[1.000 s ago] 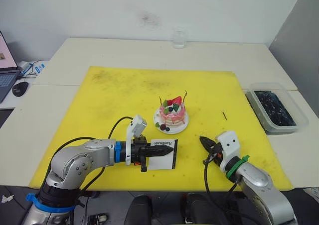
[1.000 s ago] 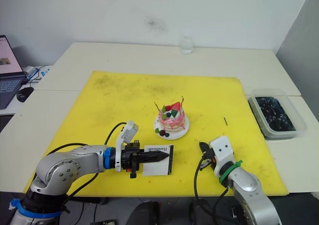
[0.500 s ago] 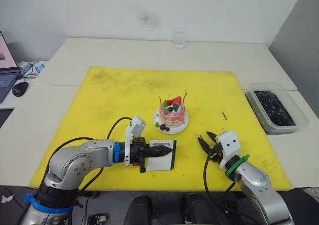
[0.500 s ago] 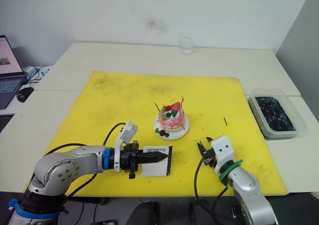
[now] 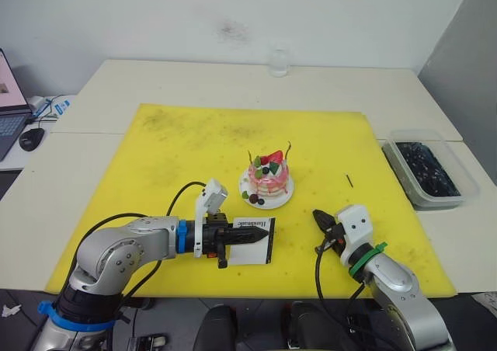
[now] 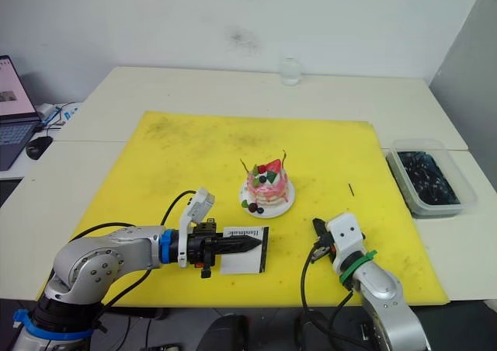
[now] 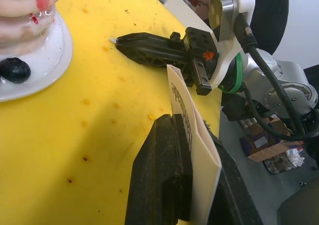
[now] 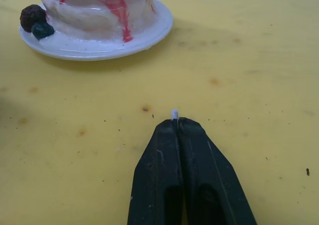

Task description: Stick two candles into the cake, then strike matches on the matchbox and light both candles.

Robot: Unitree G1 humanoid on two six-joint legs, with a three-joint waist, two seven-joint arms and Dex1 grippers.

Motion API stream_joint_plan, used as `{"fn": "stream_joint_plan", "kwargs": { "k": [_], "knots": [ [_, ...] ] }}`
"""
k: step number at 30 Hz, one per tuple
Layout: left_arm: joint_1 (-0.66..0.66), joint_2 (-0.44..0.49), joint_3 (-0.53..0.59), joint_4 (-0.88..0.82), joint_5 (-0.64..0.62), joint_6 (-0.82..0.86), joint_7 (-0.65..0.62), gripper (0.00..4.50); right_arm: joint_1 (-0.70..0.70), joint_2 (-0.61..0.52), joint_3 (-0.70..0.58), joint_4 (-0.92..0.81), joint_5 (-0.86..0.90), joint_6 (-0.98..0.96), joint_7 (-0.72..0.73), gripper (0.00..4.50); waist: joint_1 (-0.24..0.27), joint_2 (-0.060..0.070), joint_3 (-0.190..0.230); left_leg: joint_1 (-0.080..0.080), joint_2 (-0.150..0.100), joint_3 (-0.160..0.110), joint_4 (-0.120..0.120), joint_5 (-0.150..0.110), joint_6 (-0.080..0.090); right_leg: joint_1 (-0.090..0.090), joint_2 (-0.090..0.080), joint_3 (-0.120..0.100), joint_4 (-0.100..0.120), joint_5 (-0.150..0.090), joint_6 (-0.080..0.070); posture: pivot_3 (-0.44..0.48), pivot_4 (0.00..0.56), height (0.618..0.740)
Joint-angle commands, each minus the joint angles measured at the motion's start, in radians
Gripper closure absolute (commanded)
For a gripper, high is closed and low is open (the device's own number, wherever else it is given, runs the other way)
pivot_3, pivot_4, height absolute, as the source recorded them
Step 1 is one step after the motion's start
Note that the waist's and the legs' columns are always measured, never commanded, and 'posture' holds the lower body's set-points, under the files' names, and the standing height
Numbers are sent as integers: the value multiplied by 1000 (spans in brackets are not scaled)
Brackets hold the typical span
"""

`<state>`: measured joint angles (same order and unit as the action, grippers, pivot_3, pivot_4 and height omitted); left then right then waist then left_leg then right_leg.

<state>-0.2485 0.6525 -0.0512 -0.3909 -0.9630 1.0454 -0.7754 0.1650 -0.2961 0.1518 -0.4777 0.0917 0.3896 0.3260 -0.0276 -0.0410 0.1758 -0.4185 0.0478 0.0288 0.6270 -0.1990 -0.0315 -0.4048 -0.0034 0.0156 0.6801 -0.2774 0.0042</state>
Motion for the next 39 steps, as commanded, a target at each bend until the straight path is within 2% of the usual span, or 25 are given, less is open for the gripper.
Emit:
{"fn": "stream_joint_plan", "kwargs": {
  "k": [1,10,15,20,22,28,39],
  "knots": [
    [-5,5,12,-19,-6,2,-10,4500,20,-3,13,-14,2,17,8,4485,0,0,0,0,0,0,0,0,0,0,0,0,0,0,0,0,150,740],
    [-29,-34,27,-3,-32,19,20,4500,8,-49,-42,-169,60,91,46,4485,2,0,0,0,0,0,0,0,0,0,0,0,0,0,0,0,150,740],
    [-79,-67,43,38,-58,55,39,4500,-54,-189,-102,-345,132,192,144,4485,1,0,0,0,0,0,1,0,0,0,0,0,0,0,1,0,150,740],
    [-130,-97,42,81,-73,78,40,4500,-174,-355,-141,-442,220,271,267,4485,2,0,0,0,-1,-1,1,0,0,0,1,-1,0,1,1,0,150,740],
    [-148,-97,29,90,-69,82,22,4500,-248,-421,-122,-452,219,298,300,4485,1,0,0,0,-1,0,1,0,0,0,2,0,0,1,1,0,150,740],
    [-178,-101,12,108,-62,90,-7,4500,-392,-483,-42,-461,246,362,349,4485,1,0,0,-1,-1,-1,1,0,0,0,2,-1,0,0,1,0,150,740],
    [-207,-92,0,130,-48,110,-39,4500,-437,-528,65,-445,219,342,394,4485,1,0,0,-1,-1,-1,2,0,0,0,2,-1,0,1,1,0,150,740]
  ]
}}
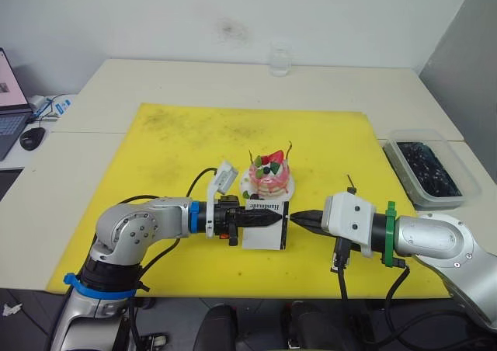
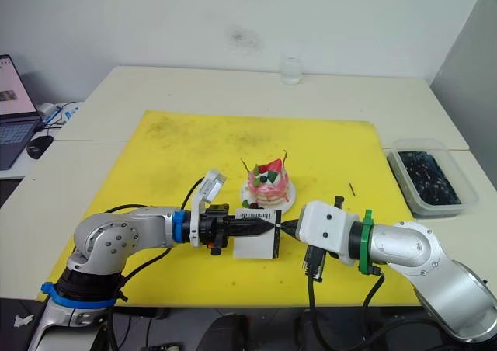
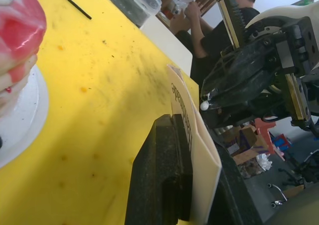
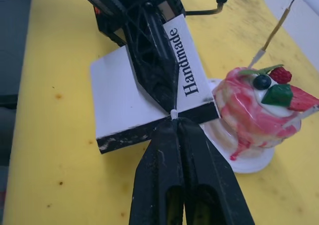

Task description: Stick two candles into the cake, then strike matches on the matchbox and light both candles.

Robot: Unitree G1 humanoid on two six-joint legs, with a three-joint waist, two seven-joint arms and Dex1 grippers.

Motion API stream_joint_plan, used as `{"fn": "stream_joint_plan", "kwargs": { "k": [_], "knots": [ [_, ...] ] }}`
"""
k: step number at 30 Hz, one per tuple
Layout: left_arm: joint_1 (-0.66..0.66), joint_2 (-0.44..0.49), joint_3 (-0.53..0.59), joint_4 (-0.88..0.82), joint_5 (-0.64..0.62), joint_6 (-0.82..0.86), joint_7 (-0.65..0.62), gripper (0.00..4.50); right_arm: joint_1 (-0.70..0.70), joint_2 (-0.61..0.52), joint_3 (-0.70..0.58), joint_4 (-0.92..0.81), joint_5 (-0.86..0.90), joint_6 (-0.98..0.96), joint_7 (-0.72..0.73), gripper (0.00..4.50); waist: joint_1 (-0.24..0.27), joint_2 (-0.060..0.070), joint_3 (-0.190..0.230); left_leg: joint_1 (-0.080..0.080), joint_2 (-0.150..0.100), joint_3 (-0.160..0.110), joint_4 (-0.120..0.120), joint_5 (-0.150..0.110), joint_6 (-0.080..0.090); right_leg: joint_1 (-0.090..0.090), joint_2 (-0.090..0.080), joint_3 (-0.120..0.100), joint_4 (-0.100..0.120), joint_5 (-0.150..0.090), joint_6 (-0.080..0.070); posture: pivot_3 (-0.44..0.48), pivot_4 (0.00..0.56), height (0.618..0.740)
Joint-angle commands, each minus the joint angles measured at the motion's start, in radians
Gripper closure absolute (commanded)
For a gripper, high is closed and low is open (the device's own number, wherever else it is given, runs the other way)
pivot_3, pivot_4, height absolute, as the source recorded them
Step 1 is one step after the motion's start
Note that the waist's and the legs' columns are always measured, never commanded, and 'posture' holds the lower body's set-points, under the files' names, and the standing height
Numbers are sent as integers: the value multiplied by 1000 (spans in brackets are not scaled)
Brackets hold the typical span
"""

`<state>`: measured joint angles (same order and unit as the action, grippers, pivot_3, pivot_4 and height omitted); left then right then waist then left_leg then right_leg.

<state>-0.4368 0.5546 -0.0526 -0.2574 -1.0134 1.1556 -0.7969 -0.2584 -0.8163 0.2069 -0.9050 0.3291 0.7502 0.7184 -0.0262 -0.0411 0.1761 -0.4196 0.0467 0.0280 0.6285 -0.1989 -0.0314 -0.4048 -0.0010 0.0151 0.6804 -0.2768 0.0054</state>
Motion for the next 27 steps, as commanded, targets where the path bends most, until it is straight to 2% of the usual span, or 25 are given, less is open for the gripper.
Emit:
{"fn": "stream_joint_plan", "kwargs": {
  "k": [1,27],
  "knots": [
    [-20,6,0,-3,4,0,-20,4500,-15,-4,15,-10,-26,-21,-4,4485,0,0,0,0,0,0,0,0,0,0,0,0,0,0,0,0,150,740],
    [25,5,-36,-81,56,-40,-53,4500,-27,38,88,29,-111,-3,-45,4485,0,0,0,0,0,0,0,0,0,0,0,0,0,0,0,0,150,740]
  ]
}}
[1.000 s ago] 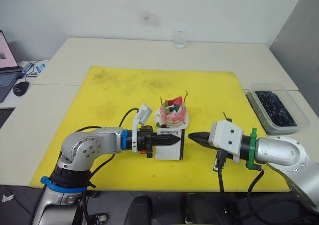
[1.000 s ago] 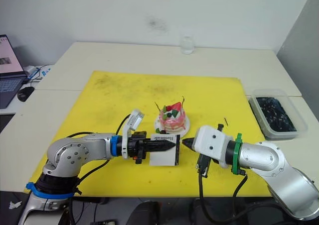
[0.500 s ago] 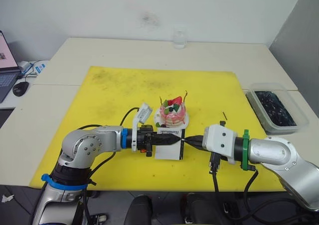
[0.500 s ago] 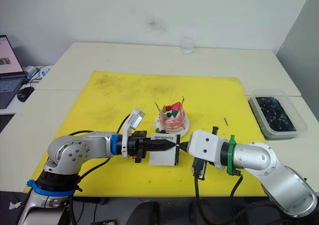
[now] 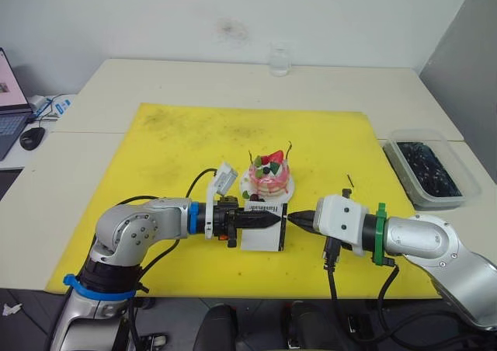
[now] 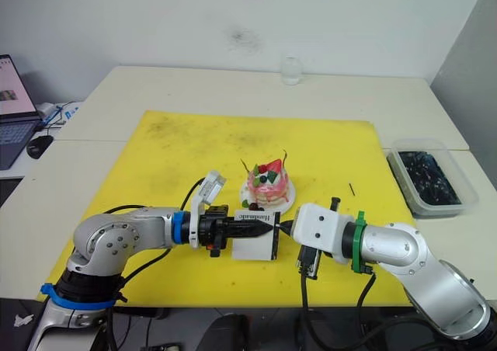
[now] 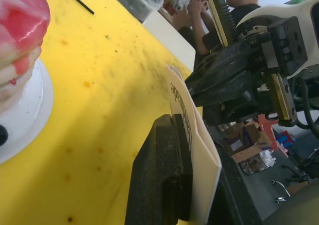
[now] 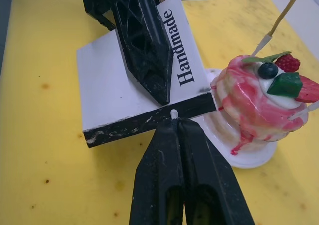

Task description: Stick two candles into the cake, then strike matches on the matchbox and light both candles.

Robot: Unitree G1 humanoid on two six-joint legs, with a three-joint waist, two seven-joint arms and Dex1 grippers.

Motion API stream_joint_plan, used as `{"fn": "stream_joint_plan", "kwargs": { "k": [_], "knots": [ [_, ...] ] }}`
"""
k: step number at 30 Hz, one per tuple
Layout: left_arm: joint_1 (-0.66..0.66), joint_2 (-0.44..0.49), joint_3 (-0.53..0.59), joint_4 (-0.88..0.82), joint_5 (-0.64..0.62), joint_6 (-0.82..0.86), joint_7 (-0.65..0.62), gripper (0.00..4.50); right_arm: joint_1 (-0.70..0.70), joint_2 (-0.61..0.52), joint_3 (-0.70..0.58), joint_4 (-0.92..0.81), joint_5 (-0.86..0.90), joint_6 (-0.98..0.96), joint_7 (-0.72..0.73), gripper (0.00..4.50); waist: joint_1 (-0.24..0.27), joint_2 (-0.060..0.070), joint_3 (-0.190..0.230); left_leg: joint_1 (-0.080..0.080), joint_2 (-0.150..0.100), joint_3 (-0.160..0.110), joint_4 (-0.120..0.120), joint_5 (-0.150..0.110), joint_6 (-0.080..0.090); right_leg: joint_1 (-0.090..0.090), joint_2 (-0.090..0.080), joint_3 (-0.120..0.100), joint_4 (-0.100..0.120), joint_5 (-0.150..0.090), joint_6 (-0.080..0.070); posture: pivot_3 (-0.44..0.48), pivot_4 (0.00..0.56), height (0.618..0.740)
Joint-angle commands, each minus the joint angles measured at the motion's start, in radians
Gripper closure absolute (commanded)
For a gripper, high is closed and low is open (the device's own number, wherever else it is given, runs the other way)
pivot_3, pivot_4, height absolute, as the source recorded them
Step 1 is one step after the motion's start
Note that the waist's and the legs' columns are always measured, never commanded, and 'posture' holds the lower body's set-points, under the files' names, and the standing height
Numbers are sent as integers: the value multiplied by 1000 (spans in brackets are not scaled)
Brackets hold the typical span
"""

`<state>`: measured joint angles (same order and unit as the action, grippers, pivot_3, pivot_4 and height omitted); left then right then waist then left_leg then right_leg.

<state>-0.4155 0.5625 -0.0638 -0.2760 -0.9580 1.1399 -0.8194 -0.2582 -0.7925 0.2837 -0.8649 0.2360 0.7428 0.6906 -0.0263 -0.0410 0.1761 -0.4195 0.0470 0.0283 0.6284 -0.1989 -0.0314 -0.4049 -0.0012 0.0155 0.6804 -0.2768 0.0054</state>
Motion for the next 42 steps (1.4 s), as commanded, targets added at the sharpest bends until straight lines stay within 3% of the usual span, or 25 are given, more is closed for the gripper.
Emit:
{"fn": "stream_joint_plan", "kwargs": {
  "k": [1,10,13,19,30,36,42],
  "knots": [
    [5,-3,-30,-65,6,-30,-32,4500,-31,18,18,-10,-23,9,-20,4485,0,0,0,0,0,0,0,0,0,0,0,0,0,0,0,0,150,740],
    [18,6,-70,-93,33,-58,-72,4500,-69,91,30,2,-47,118,-85,4485,0,0,0,0,0,0,0,0,0,0,0,0,0,0,0,0,150,740],
    [37,47,-88,-137,47,-75,-103,4500,-107,112,-44,54,-112,144,-174,4485,-1,0,0,0,1,0,0,0,0,0,0,0,0,0,0,0,150,740],
    [127,199,61,-205,-18,-42,-115,4500,-99,71,-236,-22,-51,240,-154,4485,0,0,0,-1,0,1,0,0,0,-1,-2,0,-1,0,-1,0,150,740],
    [176,216,129,-198,-64,-18,-58,4500,-234,157,-164,-72,67,310,-151,4485,-2,1,0,0,0,1,0,0,0,-1,-2,1,0,0,-1,0,150,740],
    [191,208,119,-194,-51,-33,-50,4500,-363,239,-18,66,10,236,-196,4485,-3,1,0,1,1,1,-1,0,0,-1,-1,0,1,0,-1,0,150,740],
    [196,198,112,-202,-51,-38,-37,4500,-401,304,58,166,-52,173,-239,4485,-3,1,0,0,1,1,-1,0,0,-1,-2,0,0,0,-1,0,150,740]
  ]
}}
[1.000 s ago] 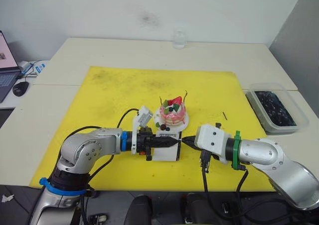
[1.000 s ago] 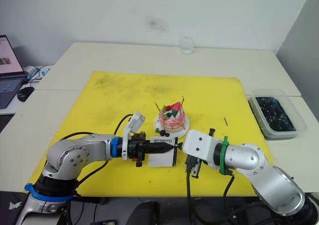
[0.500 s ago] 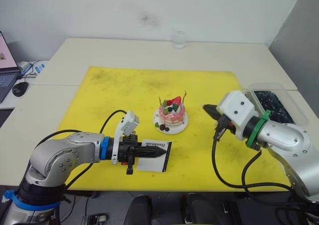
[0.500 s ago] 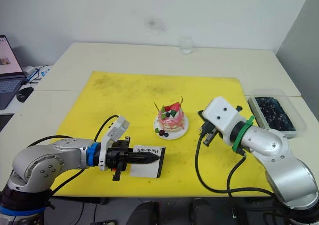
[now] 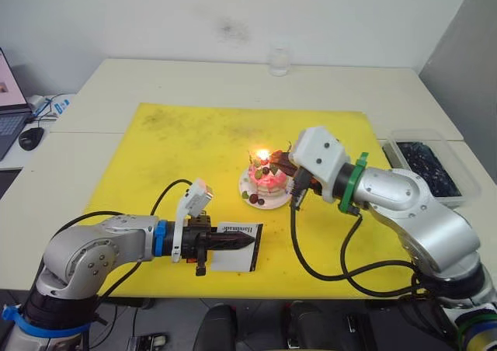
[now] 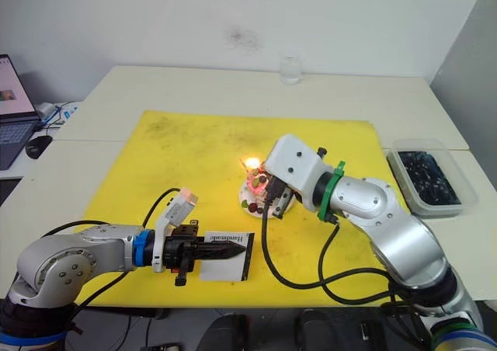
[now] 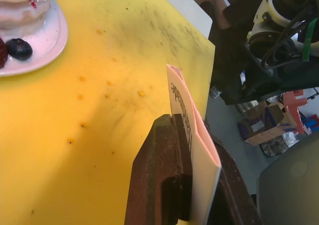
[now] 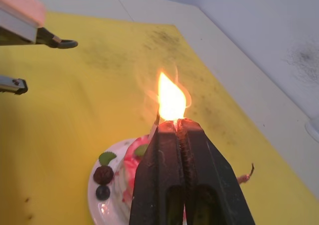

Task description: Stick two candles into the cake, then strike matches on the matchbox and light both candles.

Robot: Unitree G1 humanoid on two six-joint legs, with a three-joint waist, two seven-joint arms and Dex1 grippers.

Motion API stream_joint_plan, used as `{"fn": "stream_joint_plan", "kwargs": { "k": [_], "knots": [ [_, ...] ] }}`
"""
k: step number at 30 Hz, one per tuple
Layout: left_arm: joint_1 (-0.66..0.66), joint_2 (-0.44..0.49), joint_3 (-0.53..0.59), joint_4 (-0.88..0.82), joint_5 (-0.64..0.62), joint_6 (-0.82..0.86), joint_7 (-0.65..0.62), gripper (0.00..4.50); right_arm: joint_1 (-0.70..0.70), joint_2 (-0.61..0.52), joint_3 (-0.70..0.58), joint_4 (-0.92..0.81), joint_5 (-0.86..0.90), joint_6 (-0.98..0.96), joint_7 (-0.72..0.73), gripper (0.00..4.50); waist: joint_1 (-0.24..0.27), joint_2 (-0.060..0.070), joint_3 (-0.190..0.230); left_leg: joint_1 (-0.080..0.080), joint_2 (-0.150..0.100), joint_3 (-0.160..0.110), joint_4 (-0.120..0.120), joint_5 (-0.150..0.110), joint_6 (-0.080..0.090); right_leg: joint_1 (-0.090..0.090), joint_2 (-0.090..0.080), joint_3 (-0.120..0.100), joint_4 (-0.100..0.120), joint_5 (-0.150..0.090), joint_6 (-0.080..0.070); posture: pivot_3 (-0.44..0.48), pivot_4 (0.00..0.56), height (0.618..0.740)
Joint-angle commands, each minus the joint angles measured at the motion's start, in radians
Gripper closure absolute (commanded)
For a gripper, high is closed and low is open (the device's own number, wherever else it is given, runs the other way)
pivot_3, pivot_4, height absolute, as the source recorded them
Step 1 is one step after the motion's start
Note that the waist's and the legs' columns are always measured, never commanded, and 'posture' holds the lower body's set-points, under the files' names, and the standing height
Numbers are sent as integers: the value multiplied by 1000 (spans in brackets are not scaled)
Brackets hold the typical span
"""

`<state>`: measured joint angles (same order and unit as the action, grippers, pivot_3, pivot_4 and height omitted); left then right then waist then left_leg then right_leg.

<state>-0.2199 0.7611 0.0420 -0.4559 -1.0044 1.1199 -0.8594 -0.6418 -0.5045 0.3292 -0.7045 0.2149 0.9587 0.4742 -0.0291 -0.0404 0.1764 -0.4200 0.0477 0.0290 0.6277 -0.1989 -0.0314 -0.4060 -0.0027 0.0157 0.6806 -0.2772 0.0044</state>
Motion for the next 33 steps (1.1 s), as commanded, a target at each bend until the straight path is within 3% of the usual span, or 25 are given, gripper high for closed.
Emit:
{"fn": "stream_joint_plan", "kwargs": {
  "k": [1,33],
  "knots": [
    [1,-2,5,-24,-5,-18,4,4500,-17,21,18,11,-38,-49,-24,4485,0,0,0,0,0,0,0,0,0,0,0,0,0,0,0,0,150,740],
    [-22,-16,-20,-14,8,-32,16,4500,-10,95,79,87,-136,-138,4,4485,0,0,0,0,0,0,0,0,0,0,0,0,0,0,0,0,150,740]
  ]
}}
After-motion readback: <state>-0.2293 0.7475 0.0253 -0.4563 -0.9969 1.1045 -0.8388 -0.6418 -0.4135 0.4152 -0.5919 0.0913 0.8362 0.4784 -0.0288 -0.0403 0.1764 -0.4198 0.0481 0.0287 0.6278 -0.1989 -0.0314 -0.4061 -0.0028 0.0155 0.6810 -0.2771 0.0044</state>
